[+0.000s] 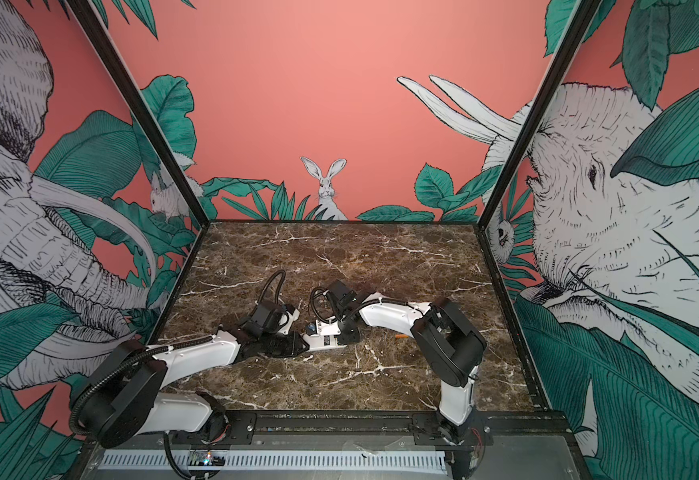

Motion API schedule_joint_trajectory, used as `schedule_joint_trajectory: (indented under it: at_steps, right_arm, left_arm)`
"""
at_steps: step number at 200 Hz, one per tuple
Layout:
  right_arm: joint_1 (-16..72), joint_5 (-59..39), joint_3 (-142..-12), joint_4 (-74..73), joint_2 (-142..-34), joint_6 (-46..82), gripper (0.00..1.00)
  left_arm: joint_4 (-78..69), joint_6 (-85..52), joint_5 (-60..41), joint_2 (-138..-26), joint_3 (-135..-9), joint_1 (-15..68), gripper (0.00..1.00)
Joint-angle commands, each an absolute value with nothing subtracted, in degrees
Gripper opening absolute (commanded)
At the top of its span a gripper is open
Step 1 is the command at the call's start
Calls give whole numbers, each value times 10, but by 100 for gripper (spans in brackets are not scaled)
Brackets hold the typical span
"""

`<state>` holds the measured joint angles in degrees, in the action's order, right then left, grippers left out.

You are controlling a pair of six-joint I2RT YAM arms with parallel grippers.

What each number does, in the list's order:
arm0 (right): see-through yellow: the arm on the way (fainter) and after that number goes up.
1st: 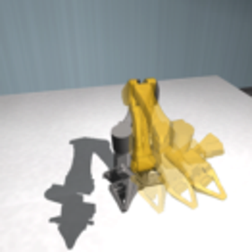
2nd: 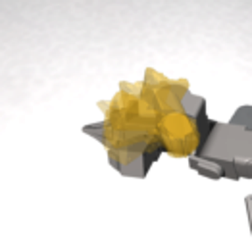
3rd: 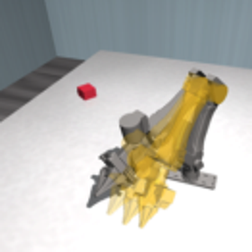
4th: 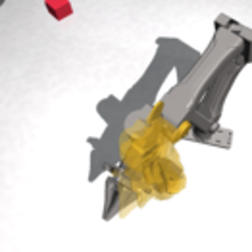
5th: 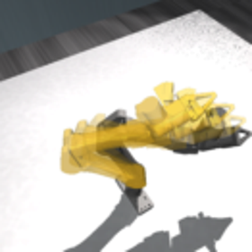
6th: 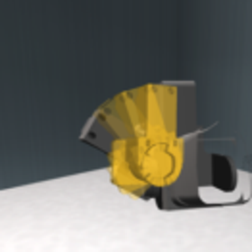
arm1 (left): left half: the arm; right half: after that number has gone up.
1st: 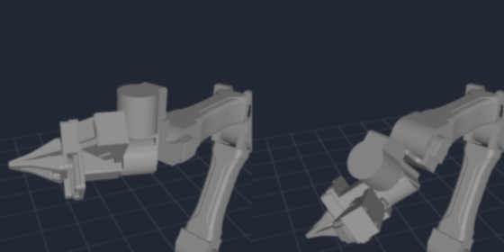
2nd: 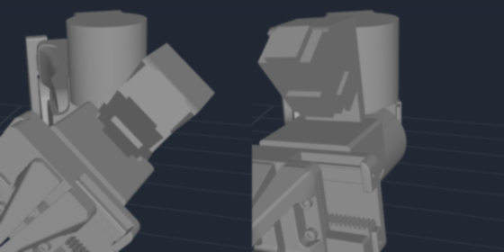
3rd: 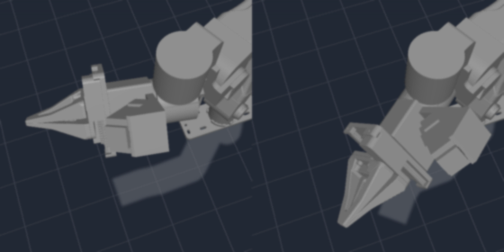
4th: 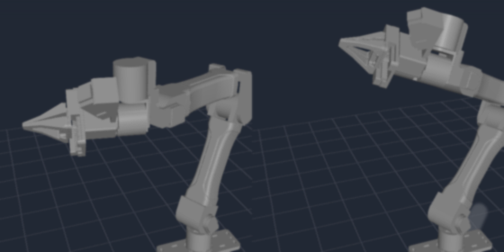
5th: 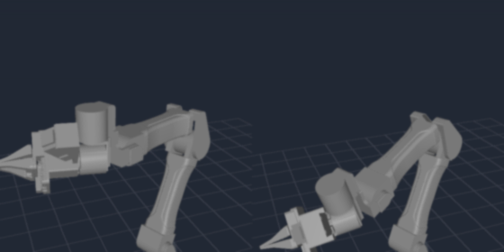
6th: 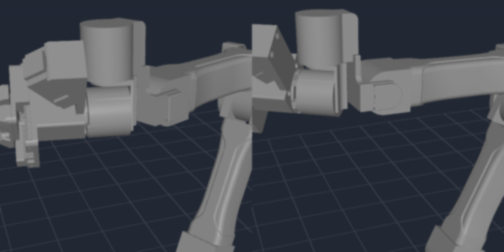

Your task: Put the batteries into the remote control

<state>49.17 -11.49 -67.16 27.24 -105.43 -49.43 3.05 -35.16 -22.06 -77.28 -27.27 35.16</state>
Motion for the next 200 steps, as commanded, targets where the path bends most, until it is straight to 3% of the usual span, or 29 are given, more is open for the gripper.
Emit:
schedule_joint_trajectory:
  at_steps: [1,110,200]
  right_arm:
    - [512,-158,-654,298,-1101,-491,11]
    - [511,-172,-632,250,-1072,-450,11]
    - [504,-172,-600,204,-1032,-407,19]
  left_arm:
    - [15,-353,-200,-781,-258,353,28]
    - [13,-357,-197,-772,-251,353,28]
    - [21,-354,-189,-758,-250,344,32]
